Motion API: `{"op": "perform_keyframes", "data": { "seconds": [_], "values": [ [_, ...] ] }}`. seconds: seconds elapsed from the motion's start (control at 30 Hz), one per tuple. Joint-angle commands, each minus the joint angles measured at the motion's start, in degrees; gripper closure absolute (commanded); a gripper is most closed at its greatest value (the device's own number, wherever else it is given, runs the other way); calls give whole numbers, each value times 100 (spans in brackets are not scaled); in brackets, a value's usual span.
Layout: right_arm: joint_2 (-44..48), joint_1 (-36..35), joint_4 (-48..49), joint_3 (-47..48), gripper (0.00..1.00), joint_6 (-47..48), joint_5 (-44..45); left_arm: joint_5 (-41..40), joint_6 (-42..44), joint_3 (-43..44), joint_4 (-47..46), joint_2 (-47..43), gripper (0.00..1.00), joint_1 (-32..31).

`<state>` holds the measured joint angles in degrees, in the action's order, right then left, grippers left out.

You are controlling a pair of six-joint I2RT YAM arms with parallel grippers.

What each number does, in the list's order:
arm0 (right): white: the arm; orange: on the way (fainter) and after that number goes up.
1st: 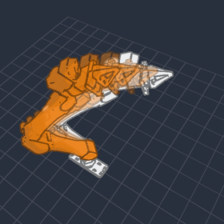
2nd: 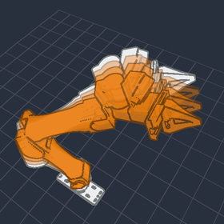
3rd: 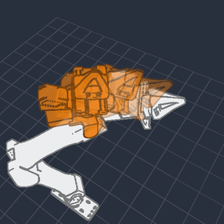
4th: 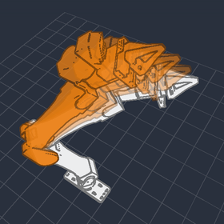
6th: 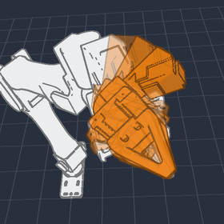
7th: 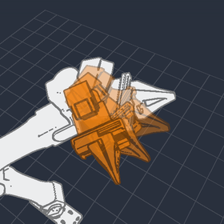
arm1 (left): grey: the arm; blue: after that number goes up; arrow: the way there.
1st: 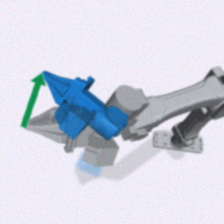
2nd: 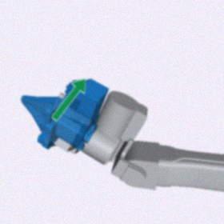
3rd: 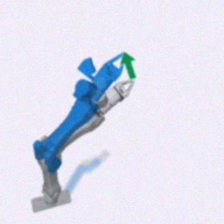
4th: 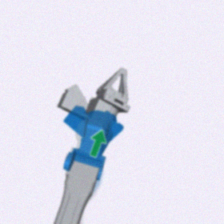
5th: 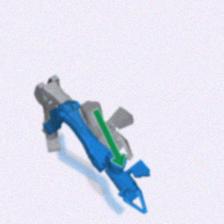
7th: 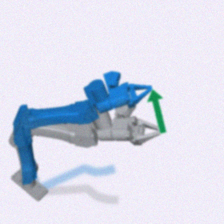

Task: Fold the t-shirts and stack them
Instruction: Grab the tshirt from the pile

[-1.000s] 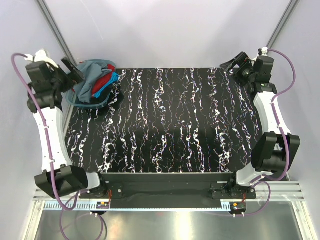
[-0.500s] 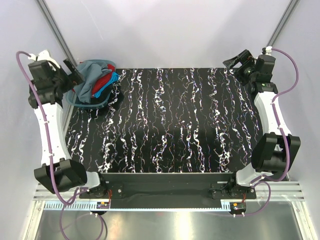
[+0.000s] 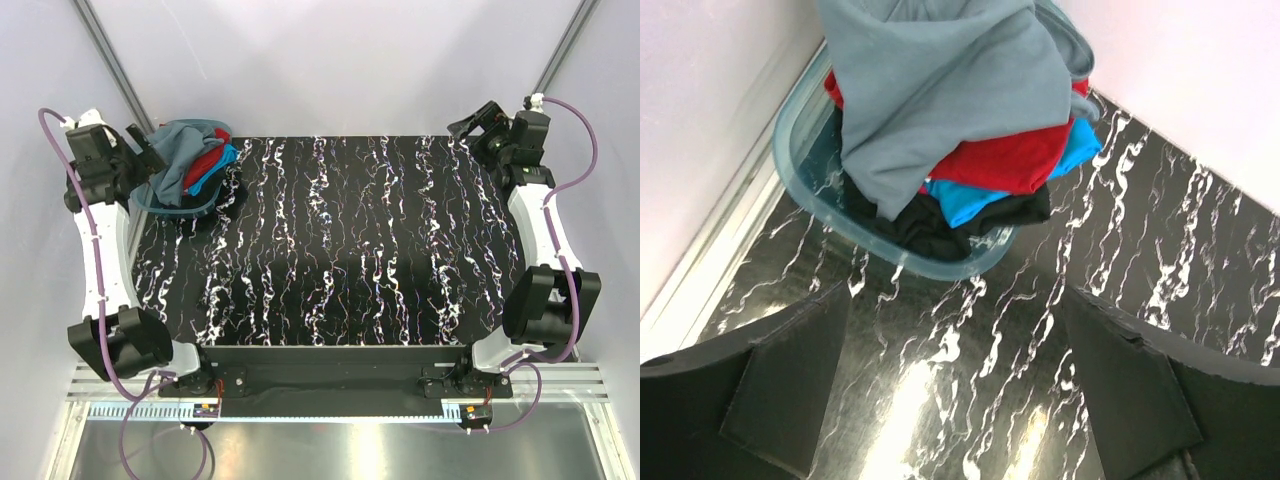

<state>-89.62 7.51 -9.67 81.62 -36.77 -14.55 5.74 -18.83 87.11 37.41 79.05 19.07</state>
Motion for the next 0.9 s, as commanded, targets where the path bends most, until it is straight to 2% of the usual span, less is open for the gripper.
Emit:
{"op": "perform_keyframes", "data": {
  "seconds": [0.0,0.1,0.17,0.23,0.47,0.67,0.73,0.87],
  "values": [
    [217,-13,132,-59,0,197,-92,85,-208,-194,-804,102,9,0],
    [147,-13,124,-42,0,197,-303,191,-270,-475,-1559,207,9,-52],
    [77,-13,124,2,0,206,-391,-81,-174,-520,-1991,504,9,-166],
    [24,-21,132,11,0,206,-444,-353,-147,-248,-2140,830,9,-228],
    [-108,-13,124,11,0,74,-435,-477,-314,561,-2633,2271,14,-333],
    [-161,-13,123,-50,0,74,-409,-521,-165,1097,-2783,3080,17,-492],
    [-161,-13,132,-85,1,65,-391,-477,-130,1290,-2826,3230,21,-536],
    [-161,-13,115,-85,0,65,-391,-328,-112,1475,-2879,3590,20,-580]
  ]
}}
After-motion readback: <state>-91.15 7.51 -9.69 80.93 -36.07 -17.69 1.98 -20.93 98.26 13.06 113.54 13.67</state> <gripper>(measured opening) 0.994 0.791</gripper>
